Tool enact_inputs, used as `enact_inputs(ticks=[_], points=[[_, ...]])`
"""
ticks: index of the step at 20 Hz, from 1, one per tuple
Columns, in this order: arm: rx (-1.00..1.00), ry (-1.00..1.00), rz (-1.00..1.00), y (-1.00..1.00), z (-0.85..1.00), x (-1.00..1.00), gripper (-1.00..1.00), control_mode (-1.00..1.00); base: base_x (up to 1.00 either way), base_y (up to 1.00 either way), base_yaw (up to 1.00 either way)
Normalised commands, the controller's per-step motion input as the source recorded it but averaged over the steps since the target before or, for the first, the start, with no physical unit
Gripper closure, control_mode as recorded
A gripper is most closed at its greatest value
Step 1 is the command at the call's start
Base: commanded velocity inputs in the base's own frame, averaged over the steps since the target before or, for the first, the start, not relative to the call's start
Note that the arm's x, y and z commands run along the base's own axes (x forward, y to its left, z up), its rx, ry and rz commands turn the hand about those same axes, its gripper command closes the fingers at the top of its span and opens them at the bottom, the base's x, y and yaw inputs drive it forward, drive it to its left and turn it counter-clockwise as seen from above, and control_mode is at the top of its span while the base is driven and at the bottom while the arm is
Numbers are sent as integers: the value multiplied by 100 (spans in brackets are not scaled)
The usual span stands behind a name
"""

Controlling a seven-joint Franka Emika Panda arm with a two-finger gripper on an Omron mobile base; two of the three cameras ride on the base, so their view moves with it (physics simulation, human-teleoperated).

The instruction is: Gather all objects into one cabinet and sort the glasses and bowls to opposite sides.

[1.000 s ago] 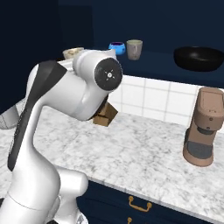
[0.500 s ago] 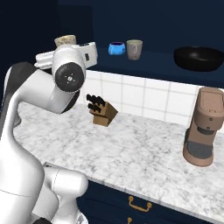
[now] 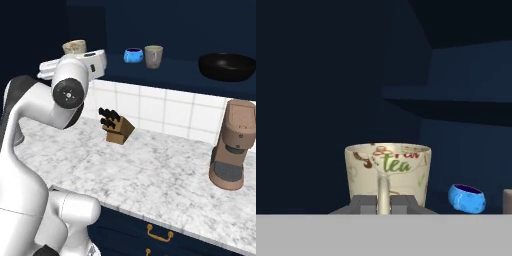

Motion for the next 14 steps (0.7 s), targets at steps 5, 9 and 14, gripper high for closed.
enact_inputs(ticks=[5, 9, 14], points=[[0, 2, -5, 16, 0, 38, 100, -100, 0, 0, 0], [0, -1, -4, 1, 0, 50, 100, -100, 0, 0, 0], [0, -1, -5, 8, 0, 54, 100, -100, 0, 0, 0]])
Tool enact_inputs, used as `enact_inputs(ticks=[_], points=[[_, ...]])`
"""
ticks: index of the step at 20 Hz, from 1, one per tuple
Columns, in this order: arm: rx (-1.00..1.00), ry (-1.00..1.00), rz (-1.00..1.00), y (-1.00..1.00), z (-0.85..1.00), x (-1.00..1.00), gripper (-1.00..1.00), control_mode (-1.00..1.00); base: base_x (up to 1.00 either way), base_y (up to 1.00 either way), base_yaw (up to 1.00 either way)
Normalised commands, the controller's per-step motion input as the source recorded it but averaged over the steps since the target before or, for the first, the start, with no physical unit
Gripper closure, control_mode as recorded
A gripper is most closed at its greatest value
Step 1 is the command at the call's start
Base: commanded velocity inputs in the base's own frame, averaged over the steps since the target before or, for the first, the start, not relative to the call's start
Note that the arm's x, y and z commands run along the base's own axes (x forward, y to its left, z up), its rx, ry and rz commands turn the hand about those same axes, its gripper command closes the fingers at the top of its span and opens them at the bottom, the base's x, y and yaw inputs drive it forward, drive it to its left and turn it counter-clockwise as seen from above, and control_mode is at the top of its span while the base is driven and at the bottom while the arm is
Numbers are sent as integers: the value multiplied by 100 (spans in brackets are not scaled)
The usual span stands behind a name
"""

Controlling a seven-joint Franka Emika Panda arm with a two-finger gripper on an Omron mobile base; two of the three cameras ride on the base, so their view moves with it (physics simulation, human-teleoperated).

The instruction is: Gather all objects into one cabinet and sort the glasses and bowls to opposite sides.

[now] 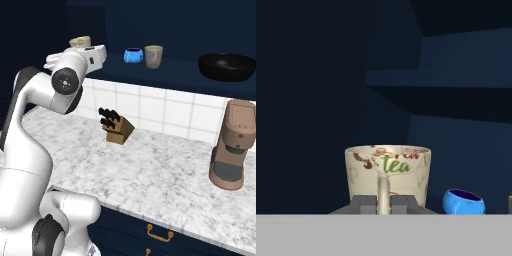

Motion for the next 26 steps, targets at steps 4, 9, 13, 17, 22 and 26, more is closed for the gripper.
enact_inputs(ticks=[4, 9, 13, 17, 22, 26], points=[[0, -2, -5, 16, 0, 44, 100, -100, 0, 0, 0], [0, -2, -5, 12, 0, 43, 100, -100, 0, 0, 0], [0, 0, -1, 0, -2, 5, 100, -100, 0, 0, 0], [0, 0, -2, 0, -5, 0, 100, -100, 0, 0, 0], [0, 1, -6, -4, -1, 0, 100, -100, 0, 0, 0], [0, 0, -6, -6, 0, -2, 100, -100, 0, 0, 0]])
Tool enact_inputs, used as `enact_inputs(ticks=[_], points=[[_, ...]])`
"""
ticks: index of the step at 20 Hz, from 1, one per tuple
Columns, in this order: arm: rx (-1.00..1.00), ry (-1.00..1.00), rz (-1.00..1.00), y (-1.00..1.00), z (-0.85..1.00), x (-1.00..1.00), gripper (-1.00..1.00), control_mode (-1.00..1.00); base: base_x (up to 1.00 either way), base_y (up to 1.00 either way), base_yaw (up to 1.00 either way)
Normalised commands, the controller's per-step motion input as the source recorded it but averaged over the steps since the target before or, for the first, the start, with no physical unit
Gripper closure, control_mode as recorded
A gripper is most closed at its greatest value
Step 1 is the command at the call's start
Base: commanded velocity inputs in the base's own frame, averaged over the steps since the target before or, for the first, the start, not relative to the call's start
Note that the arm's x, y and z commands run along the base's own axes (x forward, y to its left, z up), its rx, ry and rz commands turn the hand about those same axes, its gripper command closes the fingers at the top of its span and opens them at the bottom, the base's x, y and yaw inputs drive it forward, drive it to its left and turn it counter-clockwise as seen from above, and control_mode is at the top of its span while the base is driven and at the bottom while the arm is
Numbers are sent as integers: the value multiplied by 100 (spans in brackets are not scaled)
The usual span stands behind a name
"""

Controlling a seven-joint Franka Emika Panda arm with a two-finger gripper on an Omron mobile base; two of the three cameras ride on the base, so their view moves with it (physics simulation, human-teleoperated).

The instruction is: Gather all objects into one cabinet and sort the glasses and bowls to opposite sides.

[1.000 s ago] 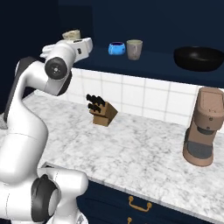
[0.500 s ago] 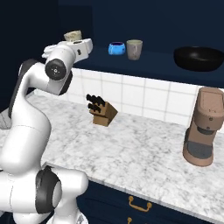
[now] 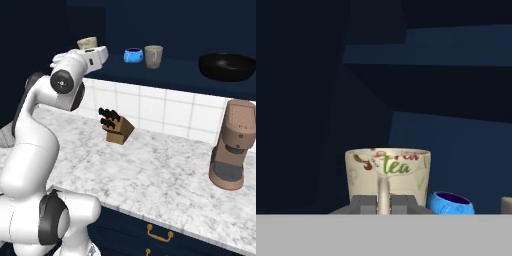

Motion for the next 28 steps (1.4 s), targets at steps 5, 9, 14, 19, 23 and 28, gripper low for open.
enact_inputs(ticks=[5, 9, 14, 19, 23, 28], points=[[0, 0, -6, -18, -6, -27, 100, -100, 0, 0, 0], [0, 0, -5, -14, -8, -48, 100, -100, 0, 0, 0], [1, 0, -3, 0, -3, -38, 100, -100, 0, 0, 0], [3, 3, -1, 10, -1, -4, 100, -100, 0, 0, 0], [7, 3, 0, 4, -9, 11, 100, -100, 0, 0, 0], [7, 0, 0, 0, -25, 6, 100, -100, 0, 0, 0]])
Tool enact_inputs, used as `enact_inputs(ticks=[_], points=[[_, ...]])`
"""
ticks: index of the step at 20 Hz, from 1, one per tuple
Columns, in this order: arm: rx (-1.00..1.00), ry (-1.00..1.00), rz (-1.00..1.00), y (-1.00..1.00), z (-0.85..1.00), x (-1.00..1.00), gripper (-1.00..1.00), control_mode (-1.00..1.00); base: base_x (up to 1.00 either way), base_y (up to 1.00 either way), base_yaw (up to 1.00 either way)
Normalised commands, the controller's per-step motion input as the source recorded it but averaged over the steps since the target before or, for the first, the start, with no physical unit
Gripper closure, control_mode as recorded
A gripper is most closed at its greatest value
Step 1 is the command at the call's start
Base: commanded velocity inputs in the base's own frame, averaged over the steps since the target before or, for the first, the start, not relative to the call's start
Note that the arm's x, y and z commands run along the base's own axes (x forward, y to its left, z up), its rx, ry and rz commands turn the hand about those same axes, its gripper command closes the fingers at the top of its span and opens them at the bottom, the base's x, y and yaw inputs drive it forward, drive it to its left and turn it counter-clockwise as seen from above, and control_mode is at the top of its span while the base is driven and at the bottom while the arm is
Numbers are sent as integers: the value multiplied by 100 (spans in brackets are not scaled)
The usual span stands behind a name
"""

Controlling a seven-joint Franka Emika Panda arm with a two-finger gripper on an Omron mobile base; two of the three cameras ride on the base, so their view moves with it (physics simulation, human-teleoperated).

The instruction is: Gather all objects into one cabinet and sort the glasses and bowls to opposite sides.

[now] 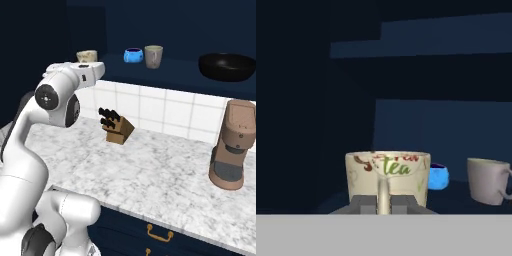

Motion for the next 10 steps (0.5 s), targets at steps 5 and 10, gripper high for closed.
enact_inputs(ticks=[5, 10], points=[[7, -12, 0, 0, -39, 9, 100, -100, 0, 0, 0], [8, -18, 0, 0, -32, 43, 100, -100, 0, 0, 0]])
